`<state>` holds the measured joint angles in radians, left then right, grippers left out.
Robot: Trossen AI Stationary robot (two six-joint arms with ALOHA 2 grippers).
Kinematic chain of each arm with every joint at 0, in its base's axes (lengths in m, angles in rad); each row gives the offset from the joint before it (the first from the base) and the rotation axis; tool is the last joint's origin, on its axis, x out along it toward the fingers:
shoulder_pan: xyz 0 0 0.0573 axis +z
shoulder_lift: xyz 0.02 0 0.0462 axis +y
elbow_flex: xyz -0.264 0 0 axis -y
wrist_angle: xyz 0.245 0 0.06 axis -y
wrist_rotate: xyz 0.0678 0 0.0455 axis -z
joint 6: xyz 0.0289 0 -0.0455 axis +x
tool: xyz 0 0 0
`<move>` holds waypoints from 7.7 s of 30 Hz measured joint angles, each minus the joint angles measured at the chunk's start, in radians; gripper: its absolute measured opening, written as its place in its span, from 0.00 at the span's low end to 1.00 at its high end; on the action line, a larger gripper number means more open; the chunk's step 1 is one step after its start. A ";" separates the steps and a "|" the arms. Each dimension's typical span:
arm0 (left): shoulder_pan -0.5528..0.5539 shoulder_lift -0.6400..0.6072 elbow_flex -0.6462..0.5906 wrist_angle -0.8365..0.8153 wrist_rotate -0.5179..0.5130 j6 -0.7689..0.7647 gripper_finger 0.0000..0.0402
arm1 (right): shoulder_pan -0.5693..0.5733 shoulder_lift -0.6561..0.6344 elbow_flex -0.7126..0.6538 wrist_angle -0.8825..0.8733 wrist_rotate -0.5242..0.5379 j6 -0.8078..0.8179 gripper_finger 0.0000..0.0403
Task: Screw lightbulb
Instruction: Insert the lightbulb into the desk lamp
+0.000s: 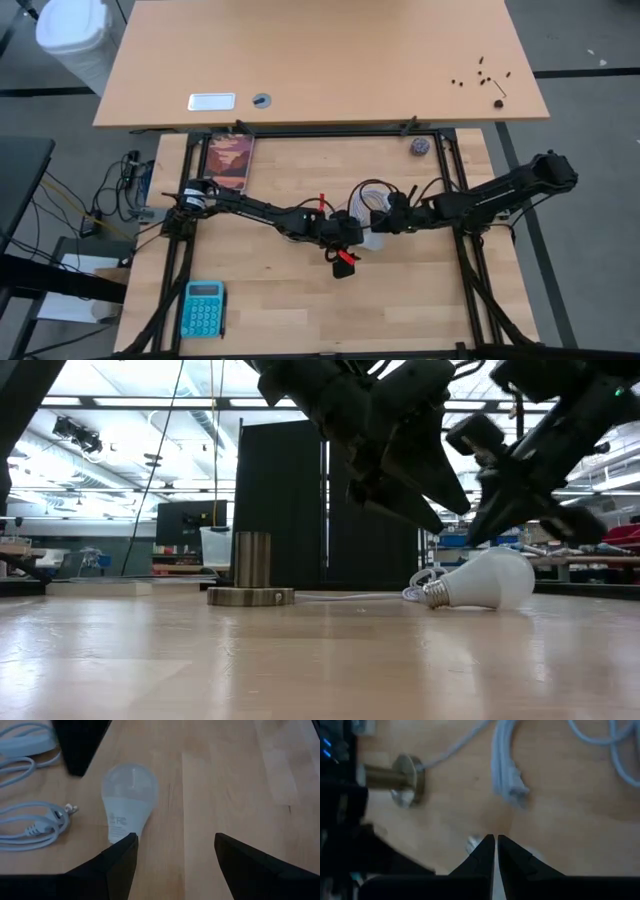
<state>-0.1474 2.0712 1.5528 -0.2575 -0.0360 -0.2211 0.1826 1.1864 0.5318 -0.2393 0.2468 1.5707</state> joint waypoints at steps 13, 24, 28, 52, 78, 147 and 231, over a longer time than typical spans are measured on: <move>-0.019 0.000 0.000 0.024 0.021 0.057 0.66 | 0.162 0.015 0.069 -0.321 -0.073 0.104 0.04; -0.020 0.000 0.000 0.014 -0.067 0.061 0.66 | 0.138 0.188 0.069 -0.075 -0.051 0.000 0.04; -0.019 0.000 0.000 -0.008 -0.105 0.061 0.66 | 0.121 0.267 0.069 0.124 -0.063 -0.086 0.03; -0.013 0.000 -0.001 -0.150 -0.141 0.415 0.70 | 0.138 0.189 0.068 0.044 -0.097 -0.026 0.04; -0.003 0.000 0.081 -0.243 -0.131 0.056 0.81 | 0.134 0.191 0.068 0.095 -0.118 0.073 0.25; 0.159 0.040 0.080 -0.269 0.147 0.239 0.81 | -0.023 0.084 0.069 -0.035 -0.130 -0.629 0.32; 0.147 -0.282 0.248 -0.620 -0.248 0.100 0.37 | -0.103 -0.132 0.350 0.135 -0.161 -0.847 0.27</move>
<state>-0.0002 1.7892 1.8008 -0.8774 -0.2836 -0.1210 0.0799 1.0540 0.8818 -0.1046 0.0860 0.7239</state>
